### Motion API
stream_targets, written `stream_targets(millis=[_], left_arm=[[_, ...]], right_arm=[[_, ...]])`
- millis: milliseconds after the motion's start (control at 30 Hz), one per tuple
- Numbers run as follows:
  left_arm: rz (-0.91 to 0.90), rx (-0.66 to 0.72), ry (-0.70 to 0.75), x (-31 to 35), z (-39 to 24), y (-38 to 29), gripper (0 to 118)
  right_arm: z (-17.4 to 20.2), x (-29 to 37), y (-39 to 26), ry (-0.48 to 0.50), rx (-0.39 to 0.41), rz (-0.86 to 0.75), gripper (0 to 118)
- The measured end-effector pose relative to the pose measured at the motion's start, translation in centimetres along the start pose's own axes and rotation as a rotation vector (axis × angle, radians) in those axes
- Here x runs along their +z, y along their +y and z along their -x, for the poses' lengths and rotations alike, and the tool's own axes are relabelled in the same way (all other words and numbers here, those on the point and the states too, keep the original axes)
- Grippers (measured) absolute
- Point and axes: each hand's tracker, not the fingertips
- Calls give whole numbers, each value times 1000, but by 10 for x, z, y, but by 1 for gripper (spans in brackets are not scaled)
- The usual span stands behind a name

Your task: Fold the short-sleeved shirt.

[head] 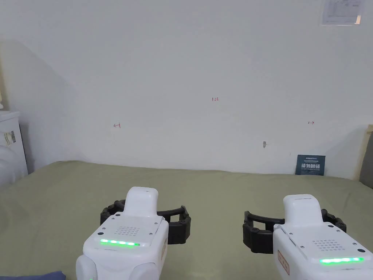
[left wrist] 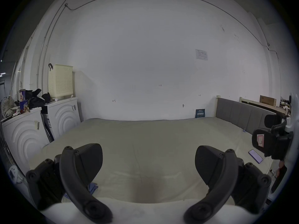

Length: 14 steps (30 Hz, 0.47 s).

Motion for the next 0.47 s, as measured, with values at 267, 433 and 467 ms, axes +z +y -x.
stream_targets(millis=[267,433,467], left_arm=[[11,0,-13,0,0,1,117],[7,0,-18,2,-1,4,117],[5,-2,-17,2,-1,4,117]], right_arm=[[-12,0,6,-3,-92,25,118],[-2,-1,2,-147,16,-10,118],[-1,0,1,-159,34,-7,118]])
